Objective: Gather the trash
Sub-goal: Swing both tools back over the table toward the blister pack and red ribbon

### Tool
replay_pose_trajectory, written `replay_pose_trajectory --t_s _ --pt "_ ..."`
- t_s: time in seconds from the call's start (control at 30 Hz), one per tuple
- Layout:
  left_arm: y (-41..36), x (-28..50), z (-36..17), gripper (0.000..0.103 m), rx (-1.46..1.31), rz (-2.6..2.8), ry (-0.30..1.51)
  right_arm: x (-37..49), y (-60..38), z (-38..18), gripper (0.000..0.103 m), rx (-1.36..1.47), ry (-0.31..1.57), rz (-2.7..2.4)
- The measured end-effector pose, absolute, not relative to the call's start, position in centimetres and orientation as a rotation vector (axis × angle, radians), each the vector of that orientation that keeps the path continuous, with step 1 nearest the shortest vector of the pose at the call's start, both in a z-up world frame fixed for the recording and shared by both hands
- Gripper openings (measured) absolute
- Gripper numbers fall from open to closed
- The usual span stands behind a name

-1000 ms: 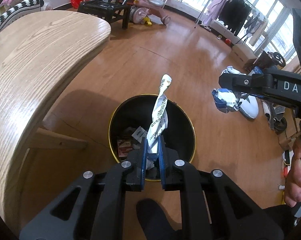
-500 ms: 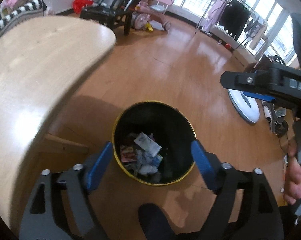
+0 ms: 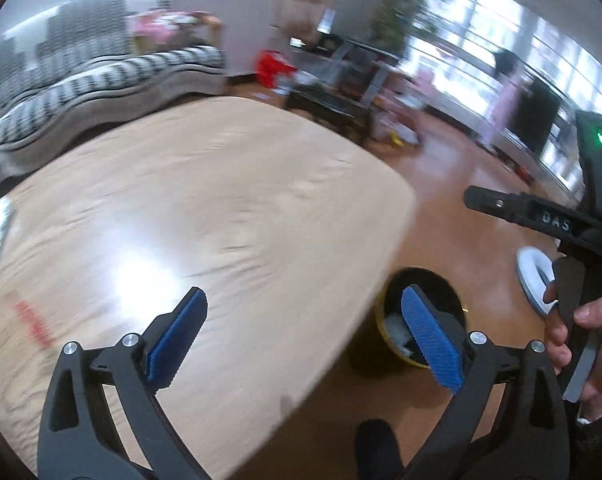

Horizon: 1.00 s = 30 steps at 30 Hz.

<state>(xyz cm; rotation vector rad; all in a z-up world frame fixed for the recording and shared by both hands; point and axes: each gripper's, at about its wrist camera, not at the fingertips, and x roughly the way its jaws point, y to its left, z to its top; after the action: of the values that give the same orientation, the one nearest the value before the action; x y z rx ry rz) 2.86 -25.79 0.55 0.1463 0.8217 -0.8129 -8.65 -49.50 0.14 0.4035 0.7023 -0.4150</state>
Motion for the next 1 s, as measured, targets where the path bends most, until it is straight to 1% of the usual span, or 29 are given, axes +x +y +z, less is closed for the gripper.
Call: replay_pose_trajectory --t_s 0.13,0.4,0.73,1.0 --pt "-19.7 3.9 1.8 0.095 0.104 -0.711 0.811 -5.2 -44.4 0.7 0.093 0.333 0.712 -0.322" --pt "-11.5 5.0 2.6 0.095 0.092 -0.571 0.790 0.1 -36.4 0.4 0.094 0.262 0.753 -0.181" --pt "-4.3 6.1 2.1 0.096 0.059 -0.425 0.799 3.5 -29.5 -0.7 0.094 0.184 0.795 -0.041" --pt "-0.4 8.2 1.6 0.096 0.010 -0.336 0.819 4.9 -25.2 -1.4 0.094 0.118 0.810 0.049"
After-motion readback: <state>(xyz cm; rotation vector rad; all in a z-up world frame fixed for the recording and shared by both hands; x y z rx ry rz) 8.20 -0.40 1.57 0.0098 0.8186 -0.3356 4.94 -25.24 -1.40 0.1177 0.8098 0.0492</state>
